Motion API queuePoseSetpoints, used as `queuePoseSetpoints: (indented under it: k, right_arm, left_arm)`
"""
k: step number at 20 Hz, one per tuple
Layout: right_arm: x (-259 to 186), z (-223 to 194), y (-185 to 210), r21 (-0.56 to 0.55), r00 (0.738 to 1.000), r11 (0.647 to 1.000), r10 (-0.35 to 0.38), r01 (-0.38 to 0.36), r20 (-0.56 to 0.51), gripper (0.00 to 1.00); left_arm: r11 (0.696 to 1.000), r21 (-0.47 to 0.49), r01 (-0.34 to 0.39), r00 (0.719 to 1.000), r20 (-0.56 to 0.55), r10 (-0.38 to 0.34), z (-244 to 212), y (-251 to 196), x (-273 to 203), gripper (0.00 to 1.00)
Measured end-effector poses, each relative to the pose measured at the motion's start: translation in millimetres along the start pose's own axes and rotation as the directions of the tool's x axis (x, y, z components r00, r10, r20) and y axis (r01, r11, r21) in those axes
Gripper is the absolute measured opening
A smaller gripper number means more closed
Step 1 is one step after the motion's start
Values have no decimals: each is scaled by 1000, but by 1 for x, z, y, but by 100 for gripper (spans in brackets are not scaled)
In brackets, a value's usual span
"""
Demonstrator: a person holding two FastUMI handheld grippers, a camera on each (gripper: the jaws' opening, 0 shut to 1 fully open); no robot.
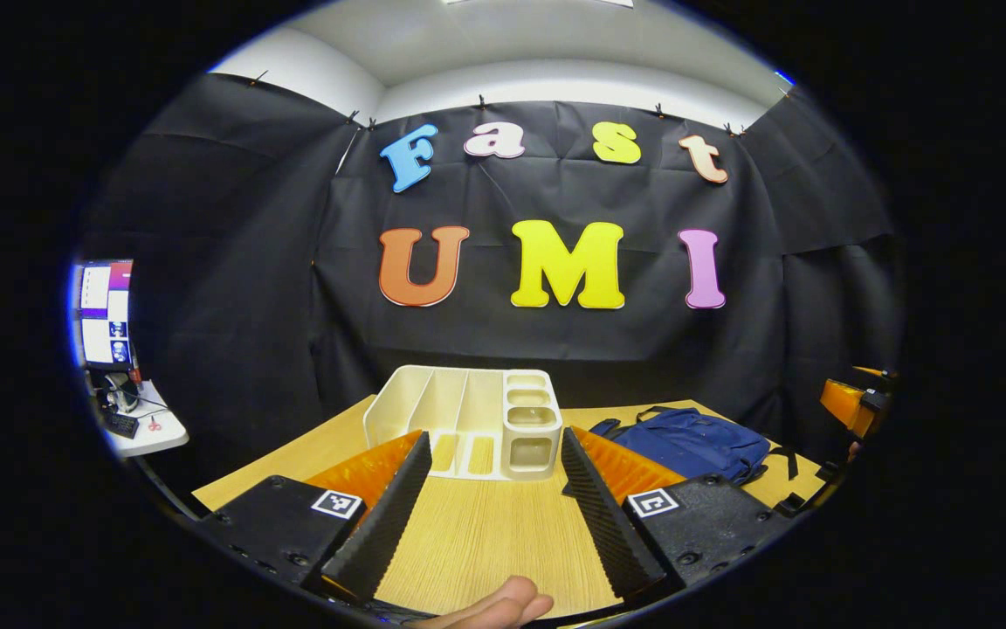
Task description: Open the schoolbag, grab two books from the bookshelf and put them into the schoolbag.
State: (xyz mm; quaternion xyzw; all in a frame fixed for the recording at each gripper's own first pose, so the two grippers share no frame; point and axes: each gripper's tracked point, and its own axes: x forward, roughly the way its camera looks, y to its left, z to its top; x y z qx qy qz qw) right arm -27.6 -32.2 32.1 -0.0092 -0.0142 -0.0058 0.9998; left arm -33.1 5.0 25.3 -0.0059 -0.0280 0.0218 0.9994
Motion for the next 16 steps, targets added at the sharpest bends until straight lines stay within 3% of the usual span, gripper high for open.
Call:
queuePoseSetpoints:
  k: [10, 16]
  right_arm:
    - [17, -32, 2, -34, 997, 999, 19, -22, -68, 95]
    - [29, -41, -4, -14, 996, 1000, 24, -26, -90, 95]
  left_arm:
    - [997, 82, -14, 998, 64, 9, 5, -6, 5, 94]
    - [996, 73, -44, 998, 47, 40, -5, -2, 15, 94]
